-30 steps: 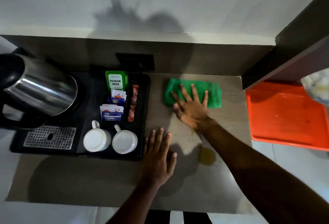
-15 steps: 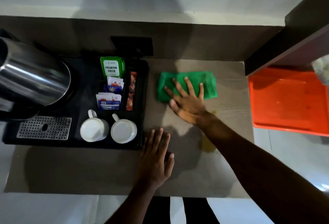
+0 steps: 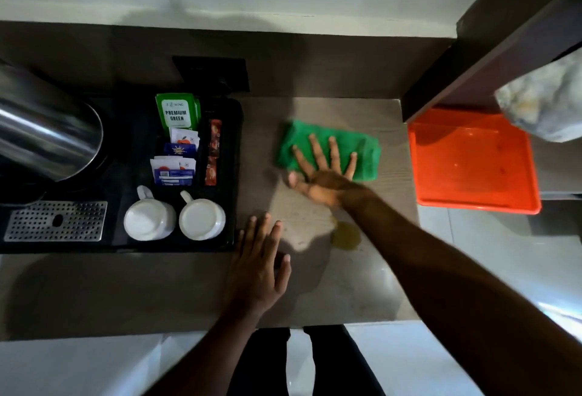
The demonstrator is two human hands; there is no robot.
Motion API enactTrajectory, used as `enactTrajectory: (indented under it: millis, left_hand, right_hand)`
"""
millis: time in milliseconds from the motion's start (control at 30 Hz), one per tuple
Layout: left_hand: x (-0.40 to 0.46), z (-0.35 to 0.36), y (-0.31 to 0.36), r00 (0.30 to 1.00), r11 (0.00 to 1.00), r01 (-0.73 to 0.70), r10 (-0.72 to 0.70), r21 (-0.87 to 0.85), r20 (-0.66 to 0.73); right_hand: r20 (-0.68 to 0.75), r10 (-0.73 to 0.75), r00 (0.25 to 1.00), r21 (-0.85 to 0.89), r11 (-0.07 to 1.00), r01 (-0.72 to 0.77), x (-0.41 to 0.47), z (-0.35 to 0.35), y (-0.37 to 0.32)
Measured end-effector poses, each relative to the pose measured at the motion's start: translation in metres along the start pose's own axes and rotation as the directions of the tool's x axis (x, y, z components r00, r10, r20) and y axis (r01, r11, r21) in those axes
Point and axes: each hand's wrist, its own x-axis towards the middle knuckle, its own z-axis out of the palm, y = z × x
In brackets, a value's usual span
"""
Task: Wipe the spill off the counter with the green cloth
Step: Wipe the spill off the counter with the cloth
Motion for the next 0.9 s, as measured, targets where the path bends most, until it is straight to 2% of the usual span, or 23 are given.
enactTrajectory:
  millis: [100, 200, 300, 400, 500, 600, 700, 767, 900]
  left_hand:
    - [-0.002, -0.004, 0.001, 1.0, 0.999, -0.011, 0.012, 0.033, -0.008]
    - [-0.001, -0.005, 0.002, 1.0, 0.997, -0.004, 0.002, 0.082, 0.027]
    - [0.001, -0.002, 0.003, 1.0, 0.997, -0.001, 0.001, 0.073, -0.004]
    - [0.001, 0.001, 0.001, 0.999, 0.998, -0.009, 0.012, 0.066, -0.041]
    - [0.0, 0.002, 0.001, 0.999, 0.999, -0.009, 0.01, 0.049, -0.033]
    - [0.0, 0.001, 0.003, 0.999, 0.999, 0.004, -0.002, 0.054, -0.042]
    - [0.002, 0.0, 0.004, 0.999, 0.999, 0.005, -0.003, 0.047, -0.052]
    - [0.001, 0.001, 0.003, 0.998, 0.999, -0.006, 0.008, 0.045, -0.061]
    - [0.003, 0.001, 0.002, 0.998, 0.998, -0.013, 0.017, 0.061, -0.066]
  right_hand:
    - [0.072, -0.139, 0.988, -0.081, 0.986, 0.144, -0.088, 0.04, 0.024]
    - [0.048, -0.097, 0.994, -0.214, 0.971, 0.105, -0.15, 0.057, 0.069]
    - [-0.03, -0.051, 0.998, -0.174, 0.984, 0.045, -0.119, 0.022, 0.084]
    - [-0.184, -0.206, 0.961, -0.378, 0.917, 0.125, -0.07, -0.005, 0.08]
    - [-0.21, -0.323, 0.923, -0.482, 0.855, 0.189, -0.052, 0.0, 0.088]
    - [-0.21, -0.306, 0.928, -0.438, 0.879, 0.19, -0.038, -0.001, 0.088]
    - [-0.307, -0.136, 0.942, -0.254, 0.966, 0.057, 0.009, -0.023, 0.065]
    - [-0.36, -0.088, 0.929, -0.172, 0.985, 0.027, 0.04, -0.036, 0.04]
    - [-0.326, -0.27, 0.906, -0.267, 0.946, 0.186, 0.052, -0.028, -0.006]
